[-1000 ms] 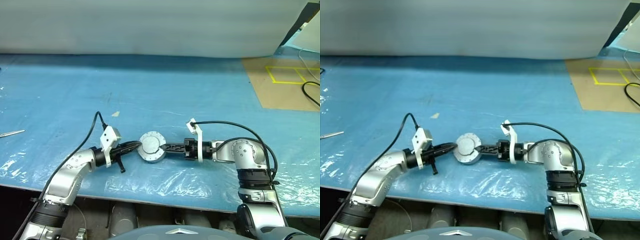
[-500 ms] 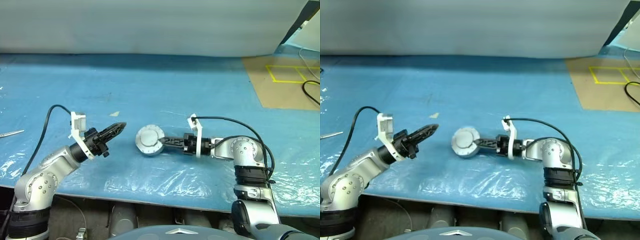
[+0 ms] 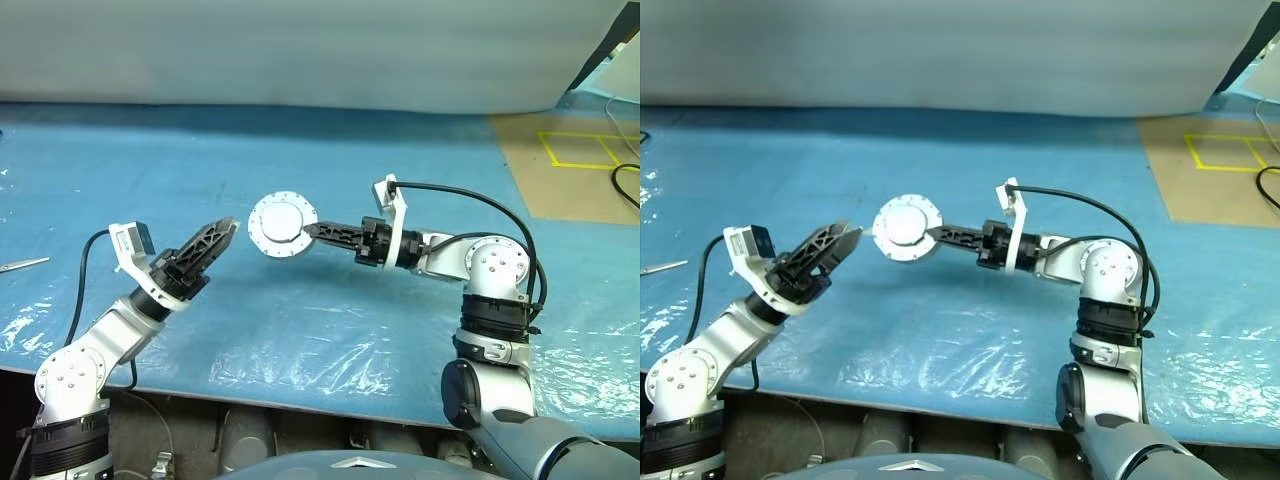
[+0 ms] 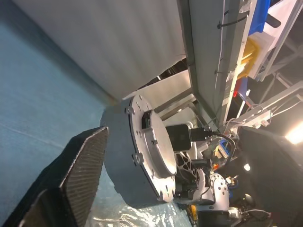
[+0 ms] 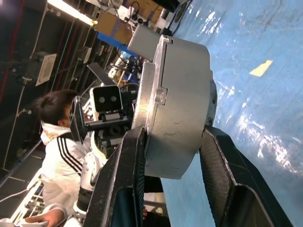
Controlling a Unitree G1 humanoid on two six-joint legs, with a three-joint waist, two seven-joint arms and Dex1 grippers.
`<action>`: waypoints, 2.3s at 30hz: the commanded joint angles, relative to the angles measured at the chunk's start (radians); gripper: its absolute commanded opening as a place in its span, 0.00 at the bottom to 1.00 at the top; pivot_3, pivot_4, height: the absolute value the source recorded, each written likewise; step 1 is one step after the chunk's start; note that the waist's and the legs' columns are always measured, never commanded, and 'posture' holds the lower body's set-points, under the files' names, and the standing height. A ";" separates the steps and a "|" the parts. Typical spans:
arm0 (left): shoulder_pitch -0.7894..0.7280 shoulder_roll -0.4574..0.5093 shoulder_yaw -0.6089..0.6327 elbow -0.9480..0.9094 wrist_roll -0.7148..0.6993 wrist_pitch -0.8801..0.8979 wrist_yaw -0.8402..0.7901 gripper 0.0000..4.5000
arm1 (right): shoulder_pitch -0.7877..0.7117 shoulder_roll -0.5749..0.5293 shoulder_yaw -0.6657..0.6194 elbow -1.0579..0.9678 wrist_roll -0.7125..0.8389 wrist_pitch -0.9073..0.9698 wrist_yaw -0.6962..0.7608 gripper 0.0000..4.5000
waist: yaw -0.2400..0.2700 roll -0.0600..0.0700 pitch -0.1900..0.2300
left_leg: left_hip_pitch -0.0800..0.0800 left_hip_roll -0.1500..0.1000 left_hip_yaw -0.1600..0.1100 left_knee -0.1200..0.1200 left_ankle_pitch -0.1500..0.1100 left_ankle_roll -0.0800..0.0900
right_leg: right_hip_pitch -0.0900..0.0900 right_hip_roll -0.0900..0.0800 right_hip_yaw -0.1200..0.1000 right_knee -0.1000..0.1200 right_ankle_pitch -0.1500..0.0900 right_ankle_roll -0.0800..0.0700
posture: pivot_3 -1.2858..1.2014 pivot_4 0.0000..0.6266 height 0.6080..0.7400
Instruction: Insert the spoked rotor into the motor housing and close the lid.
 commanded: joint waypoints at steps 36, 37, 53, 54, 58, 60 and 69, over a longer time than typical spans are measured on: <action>-0.271 -0.145 -0.124 0.201 0.080 0.073 0.043 0.56 | -0.040 0.056 -0.001 -0.033 0.142 -0.058 -0.072 0.29 | 0.019 0.000 0.000 | -0.003 0.000 -0.003 0.004 0.000 0.000 | 0.000 0.000 -0.002 0.002 0.001 0.002 | 0.52 0.24 1.00; -0.271 -0.144 -0.126 0.201 0.084 0.075 0.041 0.56 | -0.040 0.056 -0.001 -0.031 0.143 -0.059 -0.074 0.29 | 0.019 0.000 0.000 | -0.003 0.000 -0.003 0.004 0.000 0.000 | 0.000 0.000 -0.002 0.002 0.001 0.002 | 0.52 0.24 1.00; -0.303 -0.175 -0.071 0.221 0.089 0.023 0.080 0.55 | -0.039 0.042 0.028 -0.001 0.142 -0.103 -0.100 0.77 | 0.019 0.000 0.000 | -0.004 0.000 -0.004 0.006 0.000 0.000 | 0.000 -0.001 -0.002 0.004 0.002 0.002 | 0.52 0.24 1.00; -0.310 -0.176 -0.060 0.225 0.087 0.015 0.081 0.55 | -0.041 0.041 0.023 0.006 0.145 -0.101 -0.102 0.77 | 0.019 0.000 0.000 | -0.004 0.000 -0.004 0.006 0.000 0.000 | 0.000 -0.001 -0.002 0.004 0.001 0.002 | 0.52 0.24 1.00; -0.344 -0.176 -0.007 0.260 0.084 -0.029 0.101 0.55 | -0.044 0.033 0.017 0.015 0.145 -0.108 -0.115 0.77 | 0.019 0.000 0.000 | -0.004 0.000 -0.004 0.007 0.000 0.000 | 0.000 -0.001 -0.002 0.005 0.001 0.002 | 0.52 0.24 1.00; -0.363 -0.175 0.029 0.273 0.085 -0.063 0.118 0.55 | -0.040 0.024 0.018 0.016 0.143 -0.114 -0.118 0.77 | 0.018 0.000 0.000 | -0.004 0.000 -0.004 0.008 0.000 0.000 | 0.000 -0.001 -0.002 0.006 0.001 0.002 | 0.52 0.24 1.00; -0.437 -0.133 0.130 0.376 0.278 -0.275 0.192 0.55 | -0.012 -0.015 0.049 0.028 0.102 -0.156 -0.121 0.77 | 0.019 -0.001 0.000 | -0.005 0.000 -0.004 0.009 0.000 0.000 | 0.000 -0.001 -0.002 0.007 0.001 0.002 | 0.52 0.24 1.00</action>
